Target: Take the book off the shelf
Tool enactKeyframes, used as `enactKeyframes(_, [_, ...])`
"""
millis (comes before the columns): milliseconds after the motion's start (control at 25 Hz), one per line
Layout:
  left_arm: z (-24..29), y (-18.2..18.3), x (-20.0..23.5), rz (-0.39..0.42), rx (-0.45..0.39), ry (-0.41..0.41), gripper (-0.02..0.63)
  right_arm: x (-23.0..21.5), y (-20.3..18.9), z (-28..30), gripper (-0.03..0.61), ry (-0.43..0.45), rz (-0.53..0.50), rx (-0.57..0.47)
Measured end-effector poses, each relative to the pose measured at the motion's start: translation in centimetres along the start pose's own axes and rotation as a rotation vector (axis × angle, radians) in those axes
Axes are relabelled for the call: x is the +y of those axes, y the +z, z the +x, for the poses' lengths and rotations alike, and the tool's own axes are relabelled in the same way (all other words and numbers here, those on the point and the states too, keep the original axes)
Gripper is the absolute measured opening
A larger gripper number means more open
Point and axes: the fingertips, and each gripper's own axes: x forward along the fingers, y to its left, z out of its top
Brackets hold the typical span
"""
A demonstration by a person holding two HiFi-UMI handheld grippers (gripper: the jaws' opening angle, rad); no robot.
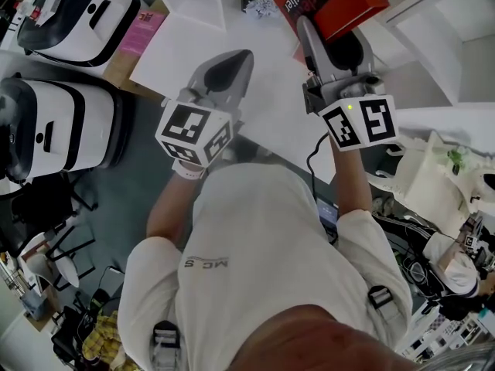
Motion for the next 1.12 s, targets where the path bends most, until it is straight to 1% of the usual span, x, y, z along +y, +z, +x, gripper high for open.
enactKeyframes(160, [-0.2, -0.2, 0.0, 0.0, 0.003, 0.01, 0.002, 1.2, -1.2, -0.3, 0.169, 0.091, 0.049, 0.018])
enactKeyframes(320, [-0.4, -0.5, 0.4, 0.002, 0.011, 0.02, 0.002, 1.9, -2.9, -0.4, 0.169, 0.124, 0.046, 0.057])
enactKeyframes(440, [-0.5, -1.1, 0.6, -0.004, 0.02, 0.022, 0.002, 2.5, -4.9, -0.9, 0.169, 0.14, 0.053, 0.102])
enactKeyframes(640, [-0.7, -2.1, 0.5, -0.016, 0.038, 0.022, 0.002, 3.3, -8.6, -1.9, 0.169, 0.143, 0.093, 0.185])
enactKeyframes(760, [-0.2, -2.8, 0.6, -0.022, 0.055, 0.018, 0.002, 2.9, -10.2, -2.3, 0.169, 0.131, 0.111, 0.222])
enactKeyframes(1120, [-0.6, -5.0, 1.1, -0.05, 0.07, 0.031, 0.002, 2.2, -15.2, -4.3, 0.167, 0.1, 0.148, 0.357])
